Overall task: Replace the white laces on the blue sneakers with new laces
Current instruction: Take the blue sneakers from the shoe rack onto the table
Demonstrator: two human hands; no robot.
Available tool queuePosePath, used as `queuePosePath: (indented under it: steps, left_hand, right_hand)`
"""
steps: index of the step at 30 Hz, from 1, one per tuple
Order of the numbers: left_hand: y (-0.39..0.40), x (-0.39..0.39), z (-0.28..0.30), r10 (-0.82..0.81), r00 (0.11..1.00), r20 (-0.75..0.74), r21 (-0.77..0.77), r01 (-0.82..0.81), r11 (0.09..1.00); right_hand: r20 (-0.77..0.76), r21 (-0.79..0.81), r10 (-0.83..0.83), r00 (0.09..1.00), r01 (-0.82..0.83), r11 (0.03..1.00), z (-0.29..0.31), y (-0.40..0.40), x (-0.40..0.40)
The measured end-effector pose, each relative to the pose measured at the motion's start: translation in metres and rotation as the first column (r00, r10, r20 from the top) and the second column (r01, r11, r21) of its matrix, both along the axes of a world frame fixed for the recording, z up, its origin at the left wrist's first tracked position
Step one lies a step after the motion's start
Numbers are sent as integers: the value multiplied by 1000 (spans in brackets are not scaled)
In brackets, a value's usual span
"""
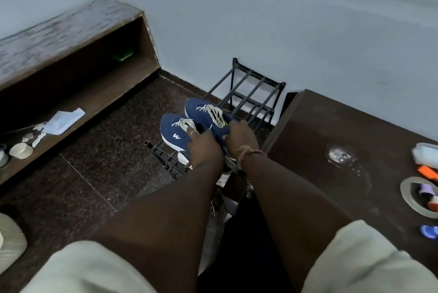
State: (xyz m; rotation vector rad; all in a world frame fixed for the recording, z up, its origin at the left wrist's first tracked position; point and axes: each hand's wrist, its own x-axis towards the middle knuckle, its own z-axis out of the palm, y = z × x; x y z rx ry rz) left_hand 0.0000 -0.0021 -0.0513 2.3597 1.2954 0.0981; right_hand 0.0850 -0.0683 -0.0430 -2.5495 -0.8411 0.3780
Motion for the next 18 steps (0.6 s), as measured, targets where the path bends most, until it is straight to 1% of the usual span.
queuePosePath:
  steps: [2,4,8,11,13,16,18]
  left_hand:
    - [4,1,9,-65,996,58,56,62,996]
    - [-1,1,21,-138,982,125,63,131,989]
    - [-37,8,48,-259,932,255,120,235,965]
    - [-77,20,65,-368,860,354,139,340,930]
    - [-103,30,72,-440,803,403,136,423,896]
    - [-148,42,79,-539,714,447,152,533,832]
    - [-177,47,82,-560,688,461,143,565,812]
  right_hand:
    - [42,46,-24,999,22,999,9,-8,-4]
    - [97,101,-70,993,60,993,20,-21,-5]
    - [160,228,-192,968,153,962,44,-69,-2]
    - [198,265,-291,936,234,935,60,-118,-3]
    - [222,283,-380,898,314,906,65,-153,-5]
    - [246,289,-489,837,418,861,68,-204,-7]
    - [259,284,-535,804,466,838,68,-234,-8]
